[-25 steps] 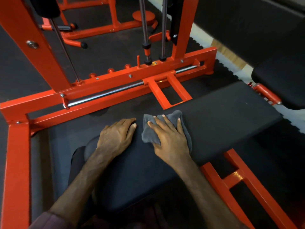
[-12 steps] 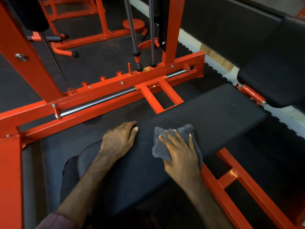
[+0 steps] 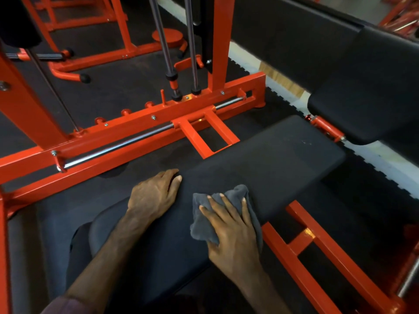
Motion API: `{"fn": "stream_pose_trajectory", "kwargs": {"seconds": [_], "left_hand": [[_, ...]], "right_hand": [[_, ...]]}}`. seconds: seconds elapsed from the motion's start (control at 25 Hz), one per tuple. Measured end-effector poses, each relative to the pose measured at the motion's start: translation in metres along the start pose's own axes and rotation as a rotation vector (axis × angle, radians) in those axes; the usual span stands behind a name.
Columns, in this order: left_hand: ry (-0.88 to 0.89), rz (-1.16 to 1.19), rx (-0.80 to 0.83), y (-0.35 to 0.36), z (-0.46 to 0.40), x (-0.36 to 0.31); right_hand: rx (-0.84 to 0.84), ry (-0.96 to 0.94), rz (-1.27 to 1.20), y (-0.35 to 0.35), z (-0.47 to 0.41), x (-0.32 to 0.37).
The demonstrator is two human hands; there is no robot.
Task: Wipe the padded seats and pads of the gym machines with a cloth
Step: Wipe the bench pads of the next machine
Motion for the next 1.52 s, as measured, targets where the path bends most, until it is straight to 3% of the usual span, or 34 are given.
{"fn": "stream_pose_trajectory", "kwargs": {"seconds": [0.12,0.24,0.4,0.6,0.8,1.0,1.12,1.2,1.4,1.52], "left_hand": [[0.000,0.018,0.036,0.000,-0.007,-0.001],[-0.005,0.009,0.034,0.000,-0.003,-0.001],[0.015,0.002,0.044,0.002,-0.010,-0.005],[0.021,0.025,0.071,0.007,-0.011,-0.002],[0.033,0.036,0.075,0.009,-0.024,-0.011],[0.056,0.080,0.081,0.012,-0.032,-0.014],[0.058,0.058,0.081,0.011,-0.033,-0.016],[0.061,0.056,0.081,0.012,-0.034,-0.016],[0.054,0.046,0.100,0.014,-0.033,-0.013],[0.055,0.035,0.112,0.016,-0.035,-0.016]], "right_hand": [[-0.001,0.102,0.043,0.003,-0.036,-0.023],[-0.084,0.228,0.040,-0.010,-0.012,-0.047],[-0.040,0.073,-0.012,-0.005,-0.003,-0.030],[-0.118,0.283,0.023,-0.016,-0.021,-0.084],[-0.079,0.130,-0.028,-0.010,-0.007,-0.060],[-0.173,0.335,0.052,-0.022,-0.019,-0.094],[-0.136,0.208,0.029,-0.016,0.001,-0.063],[-0.090,0.157,0.030,-0.006,-0.033,-0.056],[-0.088,0.329,0.122,-0.006,-0.055,-0.077],[-0.040,0.165,0.081,0.008,-0.054,-0.032]]}}
Point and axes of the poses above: each hand's wrist, its own z-axis away from the middle knuckle, its own y-axis out of the palm, x = y × z, the point moved 10 cm from there along -z, towards the middle knuckle, and after that the axes turned 13 degrees about y, right-handed, at the moved point
